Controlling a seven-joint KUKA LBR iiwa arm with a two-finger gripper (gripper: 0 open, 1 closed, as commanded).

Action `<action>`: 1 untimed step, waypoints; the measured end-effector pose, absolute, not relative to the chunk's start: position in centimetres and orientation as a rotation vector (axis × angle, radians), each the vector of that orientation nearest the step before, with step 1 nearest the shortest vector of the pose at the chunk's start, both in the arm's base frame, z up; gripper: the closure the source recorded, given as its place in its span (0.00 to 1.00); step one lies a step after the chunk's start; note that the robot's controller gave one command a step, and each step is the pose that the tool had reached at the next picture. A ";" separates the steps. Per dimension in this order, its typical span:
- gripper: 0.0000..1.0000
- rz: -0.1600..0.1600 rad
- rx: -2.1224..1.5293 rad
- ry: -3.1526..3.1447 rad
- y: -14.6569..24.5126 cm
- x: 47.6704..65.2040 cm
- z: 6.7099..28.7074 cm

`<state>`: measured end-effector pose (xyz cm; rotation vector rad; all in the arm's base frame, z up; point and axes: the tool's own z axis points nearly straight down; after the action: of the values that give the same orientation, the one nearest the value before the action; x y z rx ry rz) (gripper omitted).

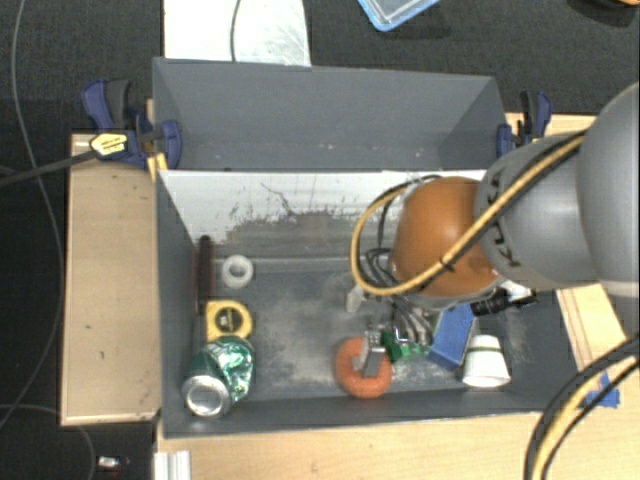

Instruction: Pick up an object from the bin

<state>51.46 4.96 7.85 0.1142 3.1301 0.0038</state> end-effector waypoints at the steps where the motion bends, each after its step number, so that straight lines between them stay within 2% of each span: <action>1: 0.00 0.006 -0.063 3.121 6.5 49.2 7.2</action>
Offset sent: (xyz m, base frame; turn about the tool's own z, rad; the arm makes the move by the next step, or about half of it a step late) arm -0.0185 -0.0888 -0.0085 -0.0990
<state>49.21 6.48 7.21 -0.0629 3.1212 0.0060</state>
